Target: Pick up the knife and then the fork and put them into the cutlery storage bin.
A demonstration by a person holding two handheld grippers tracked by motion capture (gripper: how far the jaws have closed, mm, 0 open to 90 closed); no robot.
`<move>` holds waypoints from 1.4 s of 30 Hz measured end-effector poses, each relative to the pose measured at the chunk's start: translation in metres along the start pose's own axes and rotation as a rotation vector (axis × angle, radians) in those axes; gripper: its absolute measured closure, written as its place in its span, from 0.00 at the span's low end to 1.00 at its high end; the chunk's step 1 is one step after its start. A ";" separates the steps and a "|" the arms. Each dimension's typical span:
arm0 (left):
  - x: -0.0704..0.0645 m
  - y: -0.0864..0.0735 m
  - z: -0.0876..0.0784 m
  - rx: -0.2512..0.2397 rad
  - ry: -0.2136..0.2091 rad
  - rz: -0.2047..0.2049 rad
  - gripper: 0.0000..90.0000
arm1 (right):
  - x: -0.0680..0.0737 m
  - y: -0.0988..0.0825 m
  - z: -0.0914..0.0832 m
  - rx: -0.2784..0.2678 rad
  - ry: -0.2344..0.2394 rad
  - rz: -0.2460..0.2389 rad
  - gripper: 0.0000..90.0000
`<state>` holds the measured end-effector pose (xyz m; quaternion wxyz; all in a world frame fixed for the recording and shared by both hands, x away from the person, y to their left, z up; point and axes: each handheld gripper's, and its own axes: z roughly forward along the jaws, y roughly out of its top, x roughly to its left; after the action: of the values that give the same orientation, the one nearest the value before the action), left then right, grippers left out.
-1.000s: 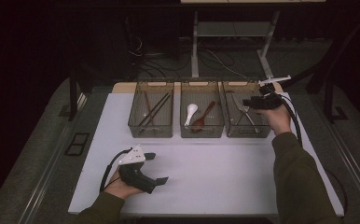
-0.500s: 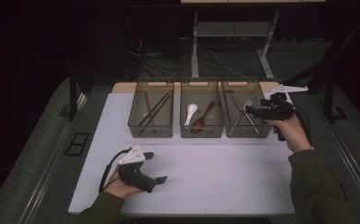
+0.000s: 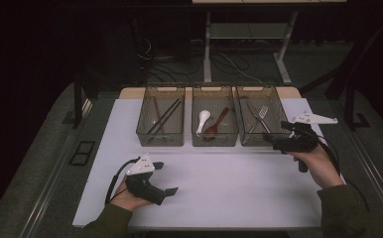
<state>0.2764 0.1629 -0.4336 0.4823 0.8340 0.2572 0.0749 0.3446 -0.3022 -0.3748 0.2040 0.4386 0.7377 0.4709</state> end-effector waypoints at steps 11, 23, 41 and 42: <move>0.000 0.000 0.000 0.001 -0.003 -0.002 0.00 | 0.022 -0.038 -0.011 0.039 0.076 -0.028 0.13; 0.000 0.000 0.000 0.000 -0.008 -0.003 0.00 | 0.034 -0.077 -0.024 0.050 0.103 -0.046 0.13; -0.002 0.000 0.000 -0.002 0.005 -0.007 0.00 | 0.041 -0.101 -0.022 0.115 0.156 -0.086 0.13; -0.002 0.000 0.000 -0.002 0.006 -0.007 0.00 | 0.041 -0.101 -0.022 0.115 0.160 -0.083 0.13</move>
<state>0.2748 0.1625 -0.4337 0.4827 0.8324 0.2616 0.0758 0.2611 -0.2965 -0.4476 0.1386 0.3796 0.7951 0.4523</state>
